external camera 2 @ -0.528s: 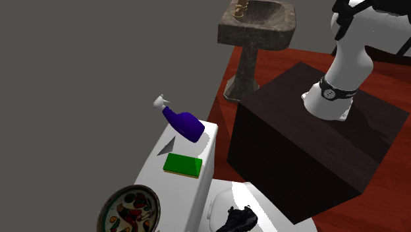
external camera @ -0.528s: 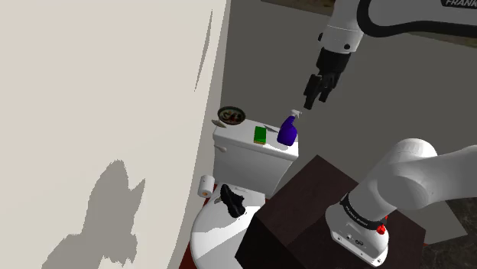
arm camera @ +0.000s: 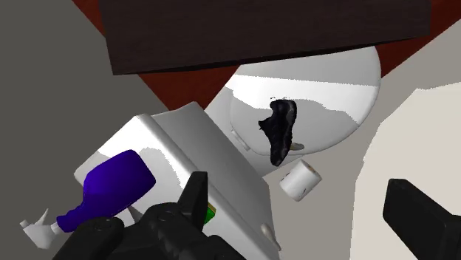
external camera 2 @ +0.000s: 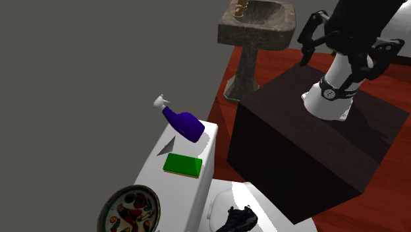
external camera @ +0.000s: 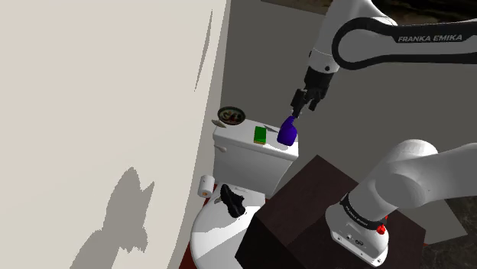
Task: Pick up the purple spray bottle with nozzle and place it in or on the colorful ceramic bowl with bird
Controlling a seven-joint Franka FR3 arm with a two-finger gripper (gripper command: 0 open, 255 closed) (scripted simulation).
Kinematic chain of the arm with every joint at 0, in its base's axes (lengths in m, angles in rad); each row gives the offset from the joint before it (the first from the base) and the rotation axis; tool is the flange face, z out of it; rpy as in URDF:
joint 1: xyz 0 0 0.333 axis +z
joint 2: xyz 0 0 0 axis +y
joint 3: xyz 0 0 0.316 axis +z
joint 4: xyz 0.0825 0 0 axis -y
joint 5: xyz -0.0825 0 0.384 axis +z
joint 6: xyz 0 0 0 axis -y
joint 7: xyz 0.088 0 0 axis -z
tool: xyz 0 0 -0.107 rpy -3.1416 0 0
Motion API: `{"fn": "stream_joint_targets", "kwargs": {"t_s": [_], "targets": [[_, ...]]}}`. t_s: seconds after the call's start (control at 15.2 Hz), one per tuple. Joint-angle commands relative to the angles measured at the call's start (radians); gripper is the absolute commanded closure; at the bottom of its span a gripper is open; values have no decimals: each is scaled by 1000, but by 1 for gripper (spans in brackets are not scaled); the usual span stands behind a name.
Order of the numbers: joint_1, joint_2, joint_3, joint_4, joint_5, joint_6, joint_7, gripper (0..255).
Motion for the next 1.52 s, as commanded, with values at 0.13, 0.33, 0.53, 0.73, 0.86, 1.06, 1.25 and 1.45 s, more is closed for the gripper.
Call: {"fn": "stream_joint_targets", "kwargs": {"t_s": [0.13, 0.33, 0.53, 0.73, 0.86, 1.06, 1.25, 1.45], "targets": [[-45, 66, 7, -78, -41, 189, 49, 0], [-86, 141, 12, -115, -79, 331, 90, 0], [-134, 231, 18, -137, -128, 474, 141, 0], [-191, 335, 27, -142, -192, 613, 205, 0], [-236, 411, 37, -137, -250, 702, 260, 0], [-313, 529, 52, -112, -369, 821, 371, 0], [-387, 651, 57, -66, -545, 917, 528, 0], [-428, 772, 26, 3, -763, 982, 725, 0]]}}
